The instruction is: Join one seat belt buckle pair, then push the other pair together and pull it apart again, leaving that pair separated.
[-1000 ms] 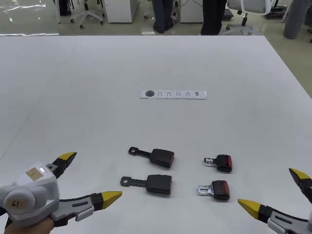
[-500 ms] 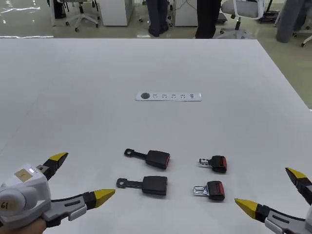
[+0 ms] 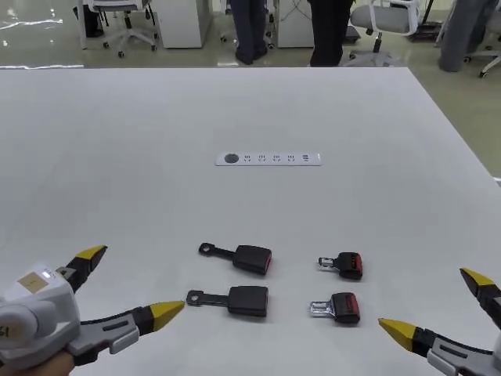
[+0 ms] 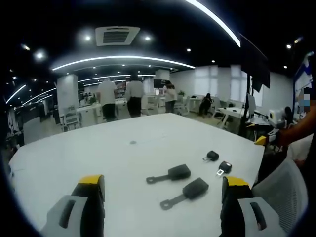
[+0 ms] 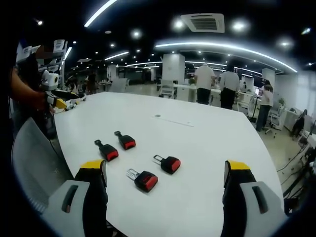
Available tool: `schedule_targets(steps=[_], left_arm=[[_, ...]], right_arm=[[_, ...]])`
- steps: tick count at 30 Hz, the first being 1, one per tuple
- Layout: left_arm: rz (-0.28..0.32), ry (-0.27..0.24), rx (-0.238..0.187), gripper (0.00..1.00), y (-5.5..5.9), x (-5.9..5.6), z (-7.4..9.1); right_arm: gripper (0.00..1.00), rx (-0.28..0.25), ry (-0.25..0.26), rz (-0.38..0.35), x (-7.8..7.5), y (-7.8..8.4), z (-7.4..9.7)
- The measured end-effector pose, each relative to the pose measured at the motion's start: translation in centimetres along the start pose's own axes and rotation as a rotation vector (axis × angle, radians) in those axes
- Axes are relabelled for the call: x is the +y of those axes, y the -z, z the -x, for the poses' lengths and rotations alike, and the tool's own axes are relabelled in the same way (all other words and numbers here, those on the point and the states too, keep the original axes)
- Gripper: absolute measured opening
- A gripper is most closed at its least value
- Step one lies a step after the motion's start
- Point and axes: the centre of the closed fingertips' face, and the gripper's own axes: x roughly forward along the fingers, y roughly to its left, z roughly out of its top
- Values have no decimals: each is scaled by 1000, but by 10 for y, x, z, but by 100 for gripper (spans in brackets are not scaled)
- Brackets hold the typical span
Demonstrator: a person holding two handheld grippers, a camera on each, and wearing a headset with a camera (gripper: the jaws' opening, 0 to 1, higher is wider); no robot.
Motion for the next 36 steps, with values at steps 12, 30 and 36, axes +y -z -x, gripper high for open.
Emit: schedule_targets(steps=[12,30,36], left_arm=[[4,-7,-11,100,-5,1,0],[6,-10,-22,100,-8,3,-1],[5,-5,-19,100,-8,0,-2]], right_arm=[[100,-5,3,-1,-5,-1,1],[100,-13,18,-4,-7,-6,3],[100,-14,20,-5,-7,-7,3]])
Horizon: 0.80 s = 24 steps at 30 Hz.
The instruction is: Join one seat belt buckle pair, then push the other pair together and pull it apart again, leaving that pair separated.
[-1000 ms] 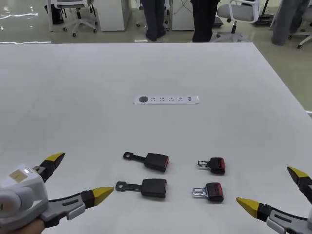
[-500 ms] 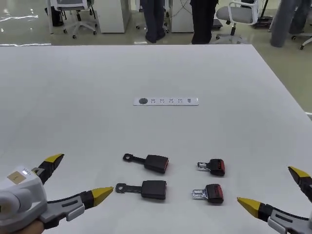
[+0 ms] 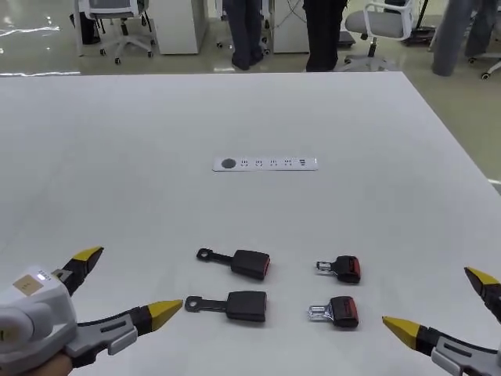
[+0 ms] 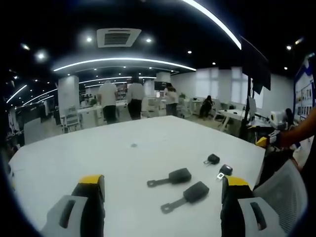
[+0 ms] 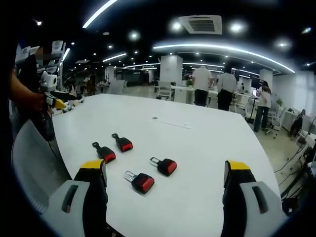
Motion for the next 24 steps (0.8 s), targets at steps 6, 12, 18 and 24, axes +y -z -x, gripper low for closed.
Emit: schedule_targets(steps=[6,12,18,24], left_arm=[[-3,4,3,100,0,1,0],[-11,8,9,100,1,2,-2],[-20,21,22,100,1,-1,-5],[-28,49,40,100,3,-7,-10]], right_arm=[[100,4,0,0,-1,1,0],[100,7,-3,3,-2,1,0],[100,23,-34,16,6,3,-3],[100,33,-58,17,10,6,-8]])
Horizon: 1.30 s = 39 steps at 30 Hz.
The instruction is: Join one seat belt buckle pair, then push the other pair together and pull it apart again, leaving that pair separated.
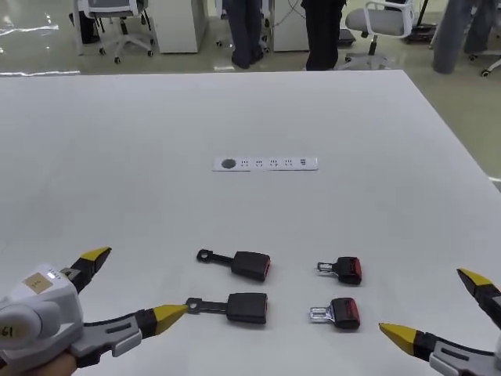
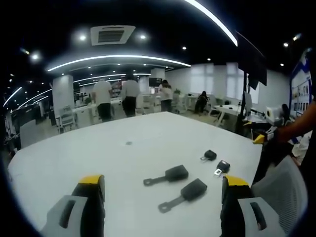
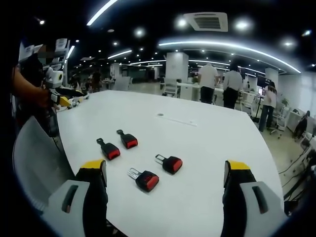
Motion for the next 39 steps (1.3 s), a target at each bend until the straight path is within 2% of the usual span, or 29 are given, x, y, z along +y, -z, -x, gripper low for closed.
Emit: schedule_targets(steps=[8,11,14,19,21,27,30,36,39], left_arm=[[-14,47,33,100,6,-10,-14],[-23,68,38,100,5,-14,-20],[-26,86,47,100,8,-15,-26],[-30,127,74,98,20,-17,-36],[-27,145,93,97,21,-20,-41],[-34,195,131,96,38,-22,-55],[-42,217,143,95,44,-23,-61],[-61,277,180,91,49,-33,-76],[-83,324,207,86,56,-37,-85]], right_arm=[[100,19,-42,4,4,3,-12],[100,45,-91,21,10,8,-19],[99,59,-115,28,14,12,-25],[98,89,-163,35,21,19,-36],[97,106,-183,40,24,23,-40],[95,151,-232,49,34,33,-52],[93,171,-260,60,39,38,-58],[89,211,-308,72,43,50,-68],[87,245,-345,85,52,56,-74]])
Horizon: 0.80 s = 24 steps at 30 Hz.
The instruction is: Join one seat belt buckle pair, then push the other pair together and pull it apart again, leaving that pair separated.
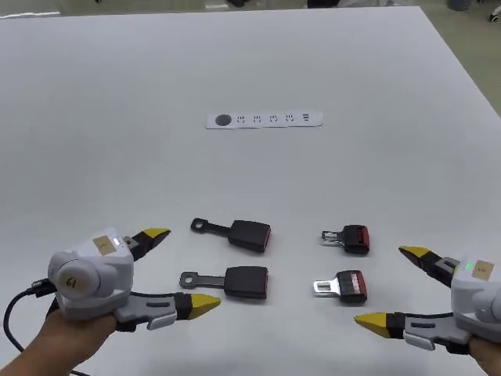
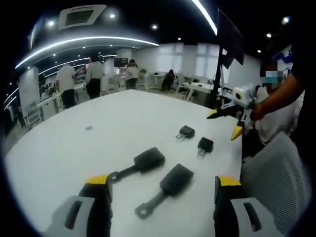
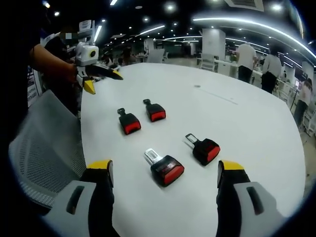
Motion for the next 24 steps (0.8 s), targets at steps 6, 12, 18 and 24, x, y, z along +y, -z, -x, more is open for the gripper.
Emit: schedule_targets(steps=[6,12,18,24], left_arm=[[-24,54,39,83,7,-3,-19],[-39,106,79,80,12,-13,-32],[-72,159,121,76,19,-16,-44],[-108,221,151,68,23,-22,-57]], right_arm=[[84,56,-64,16,5,11,-16],[81,80,-105,27,3,15,-29],[79,114,-145,53,0,22,-39],[76,161,-189,85,0,29,-47]])
